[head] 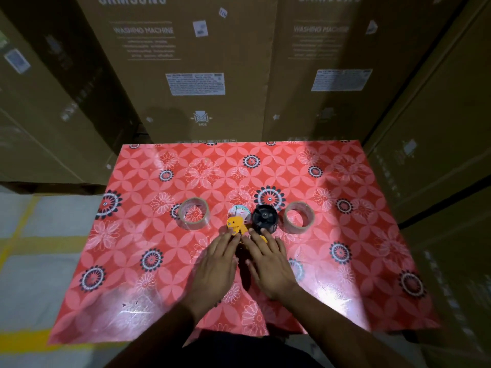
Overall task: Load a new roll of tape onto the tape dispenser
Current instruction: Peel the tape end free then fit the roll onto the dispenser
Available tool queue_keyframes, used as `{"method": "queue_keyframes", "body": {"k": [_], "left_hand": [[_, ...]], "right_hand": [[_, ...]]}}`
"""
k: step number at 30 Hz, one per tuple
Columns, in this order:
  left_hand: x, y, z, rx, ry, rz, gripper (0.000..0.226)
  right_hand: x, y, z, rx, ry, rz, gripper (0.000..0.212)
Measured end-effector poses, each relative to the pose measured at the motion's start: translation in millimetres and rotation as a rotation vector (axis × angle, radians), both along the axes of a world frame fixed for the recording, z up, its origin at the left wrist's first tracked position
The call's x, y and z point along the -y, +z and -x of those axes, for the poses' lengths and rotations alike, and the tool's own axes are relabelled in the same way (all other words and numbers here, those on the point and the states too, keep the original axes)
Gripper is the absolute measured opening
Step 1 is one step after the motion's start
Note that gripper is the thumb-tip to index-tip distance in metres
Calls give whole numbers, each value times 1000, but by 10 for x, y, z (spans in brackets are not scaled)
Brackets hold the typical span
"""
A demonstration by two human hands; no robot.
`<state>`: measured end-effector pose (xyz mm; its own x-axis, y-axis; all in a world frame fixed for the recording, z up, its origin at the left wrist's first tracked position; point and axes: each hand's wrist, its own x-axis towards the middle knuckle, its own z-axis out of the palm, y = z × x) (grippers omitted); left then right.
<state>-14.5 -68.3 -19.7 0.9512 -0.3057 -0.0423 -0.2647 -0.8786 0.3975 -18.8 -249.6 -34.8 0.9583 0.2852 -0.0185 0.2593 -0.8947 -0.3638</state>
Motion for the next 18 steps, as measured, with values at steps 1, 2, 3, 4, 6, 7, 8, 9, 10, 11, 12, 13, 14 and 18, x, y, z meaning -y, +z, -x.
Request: {"method": "queue_keyframes", "body": {"k": [1,2,3,4,6,7,8,9,10,11,12,13,14,18], "left_hand": [[-20,-5,14,-12,-16,-9,63],[-45,-4,29,-24,-29,-19,65],[-76,-10,48,-36,-40,-27,66],[-108,-18,69,-47,-47,-30,67],[-187,-26,99,-62,-58,-29,67],[-235,-35,107,-69,-63,-31,66],[-289,-53,115,-76,-67,-32,65],[-347,-80,120,-82,-64,-28,64],[-406,-102,122,-84,-60,-26,63],[-460,-122,119,-84,-56,-28,63],[-508,-131,113,-85,-52,-33,62],[-551,-138,101,-92,-46,-33,62],[-589,-134,82,-97,-35,-27,61],[-769,-103,-84,-47,9,-15,58]], "right_hand": [[-80,-3,-17,-14,-40,-7,59],[-147,-7,-48,-22,-65,-12,60],[-203,-5,-88,-31,-82,-20,60],[-249,4,-135,-44,-95,-29,61],[-308,20,-237,-64,-107,-34,62],[-322,39,-293,-69,-105,-22,64],[-327,55,-358,-79,-96,2,67],[-329,78,-421,-89,-85,29,70],[-329,102,-485,-99,-77,50,72],[-331,126,-542,-105,-72,68,74],[-337,136,-590,-111,-69,85,74],[-345,140,-621,-118,-68,102,74],[-352,132,-638,-122,-68,113,74],[-366,116,-646,-142,-75,116,78]]}}
